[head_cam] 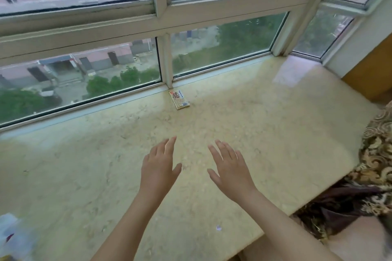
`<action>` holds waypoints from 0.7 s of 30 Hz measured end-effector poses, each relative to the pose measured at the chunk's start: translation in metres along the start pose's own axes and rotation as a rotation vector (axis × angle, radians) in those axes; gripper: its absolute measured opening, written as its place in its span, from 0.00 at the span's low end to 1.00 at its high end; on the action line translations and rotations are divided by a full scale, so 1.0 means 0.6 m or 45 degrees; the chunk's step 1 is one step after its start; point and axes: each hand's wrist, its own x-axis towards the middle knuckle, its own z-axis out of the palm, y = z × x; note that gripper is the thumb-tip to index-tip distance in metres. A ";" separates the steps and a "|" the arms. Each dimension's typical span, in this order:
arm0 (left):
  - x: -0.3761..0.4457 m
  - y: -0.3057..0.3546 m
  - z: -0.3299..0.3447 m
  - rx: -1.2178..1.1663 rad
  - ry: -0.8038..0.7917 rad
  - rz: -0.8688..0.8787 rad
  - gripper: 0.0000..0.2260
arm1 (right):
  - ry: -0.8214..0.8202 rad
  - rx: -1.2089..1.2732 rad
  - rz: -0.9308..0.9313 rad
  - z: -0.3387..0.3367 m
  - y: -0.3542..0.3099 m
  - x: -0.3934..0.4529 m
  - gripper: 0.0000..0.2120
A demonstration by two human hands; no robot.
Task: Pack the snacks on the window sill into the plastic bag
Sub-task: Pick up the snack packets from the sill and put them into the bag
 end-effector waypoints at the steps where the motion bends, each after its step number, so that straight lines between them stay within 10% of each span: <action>1: 0.020 0.007 0.009 0.003 0.007 -0.017 0.36 | -0.005 0.013 -0.023 0.009 0.018 0.023 0.35; 21: 0.520 -0.053 0.387 -0.062 -0.024 -0.414 0.31 | -0.199 0.082 -0.152 0.473 0.211 0.456 0.32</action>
